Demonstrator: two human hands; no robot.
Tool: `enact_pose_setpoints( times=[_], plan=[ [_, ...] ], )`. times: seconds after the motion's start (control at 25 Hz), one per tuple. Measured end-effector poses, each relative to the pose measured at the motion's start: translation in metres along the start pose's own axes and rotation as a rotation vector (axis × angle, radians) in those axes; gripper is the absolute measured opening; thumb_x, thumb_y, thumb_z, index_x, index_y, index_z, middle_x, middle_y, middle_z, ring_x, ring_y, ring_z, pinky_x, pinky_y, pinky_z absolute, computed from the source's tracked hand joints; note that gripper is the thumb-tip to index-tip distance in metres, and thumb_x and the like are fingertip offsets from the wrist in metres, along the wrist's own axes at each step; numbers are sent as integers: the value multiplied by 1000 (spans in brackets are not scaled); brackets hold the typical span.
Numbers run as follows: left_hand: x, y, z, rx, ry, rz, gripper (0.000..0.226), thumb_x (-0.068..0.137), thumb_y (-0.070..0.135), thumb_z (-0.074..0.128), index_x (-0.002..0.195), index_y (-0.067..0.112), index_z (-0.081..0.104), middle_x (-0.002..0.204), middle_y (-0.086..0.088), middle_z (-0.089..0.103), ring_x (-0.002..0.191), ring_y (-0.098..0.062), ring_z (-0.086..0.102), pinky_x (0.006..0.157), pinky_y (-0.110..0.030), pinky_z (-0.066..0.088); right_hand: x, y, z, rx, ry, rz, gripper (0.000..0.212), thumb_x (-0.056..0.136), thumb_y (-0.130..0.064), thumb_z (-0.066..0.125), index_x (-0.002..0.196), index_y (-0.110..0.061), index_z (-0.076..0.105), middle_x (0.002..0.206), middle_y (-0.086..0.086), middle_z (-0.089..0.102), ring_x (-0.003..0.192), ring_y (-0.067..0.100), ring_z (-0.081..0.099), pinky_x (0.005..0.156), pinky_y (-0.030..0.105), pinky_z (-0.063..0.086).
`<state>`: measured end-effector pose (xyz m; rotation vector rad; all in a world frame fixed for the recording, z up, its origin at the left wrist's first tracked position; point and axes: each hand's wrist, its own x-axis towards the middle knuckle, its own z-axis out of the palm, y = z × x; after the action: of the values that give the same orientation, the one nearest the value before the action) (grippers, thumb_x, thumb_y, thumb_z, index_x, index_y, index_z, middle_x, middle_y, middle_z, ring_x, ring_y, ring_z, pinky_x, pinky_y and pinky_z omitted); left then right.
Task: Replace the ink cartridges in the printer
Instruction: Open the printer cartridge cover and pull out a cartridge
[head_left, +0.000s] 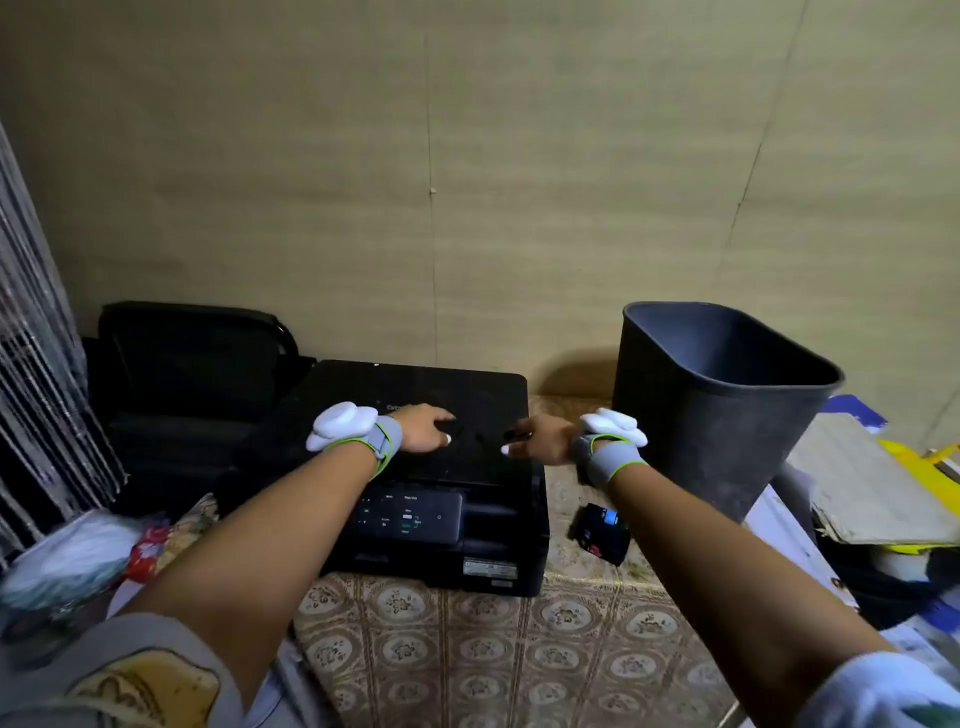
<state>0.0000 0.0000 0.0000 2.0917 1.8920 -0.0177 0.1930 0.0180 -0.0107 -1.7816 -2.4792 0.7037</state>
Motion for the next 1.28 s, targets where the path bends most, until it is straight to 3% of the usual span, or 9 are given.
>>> enact_pose_setpoints(
  times=[0.2,0.52,0.72,0.96,1.08,1.28],
  plan=[
    [2,4,14,12,-132,-21,56,99,28,46,151,17,27,159,-6,23,146,-24,25,117,-26,22,-1,6,22,21,-59,37,50,88,-36,57,133,-14,49,137,8,53,126,24,49,109,35,36],
    [5,5,25,42,-175,-30,56,98,29,47,150,19,29,158,-6,26,145,-24,28,117,-27,24,-4,13,26,-7,-62,38,48,90,-37,54,133,-16,49,140,7,49,128,24,46,106,29,35],
    [3,4,30,74,-176,-11,54,98,28,47,149,22,30,158,-6,26,145,-25,28,116,-26,24,-5,16,33,68,-10,30,49,87,-31,60,132,-15,50,137,9,51,126,23,48,106,28,36],
    [-2,4,43,135,-165,48,58,101,19,41,153,25,15,163,-2,6,150,-23,10,121,-28,12,-14,23,58,128,137,-28,54,82,-25,66,131,-13,46,138,13,40,125,28,44,103,28,34],
    [0,8,50,154,-152,55,58,102,21,39,153,25,12,163,-5,5,150,-26,9,121,-30,13,-17,19,72,194,191,-29,60,81,-16,67,133,-11,39,141,13,34,122,31,48,105,34,38],
    [2,9,56,193,-120,62,57,102,23,38,153,27,12,163,-8,8,149,-30,14,121,-32,17,-22,19,90,366,289,169,63,84,-20,64,134,-2,29,139,21,41,126,36,45,103,37,36]
  ],
)
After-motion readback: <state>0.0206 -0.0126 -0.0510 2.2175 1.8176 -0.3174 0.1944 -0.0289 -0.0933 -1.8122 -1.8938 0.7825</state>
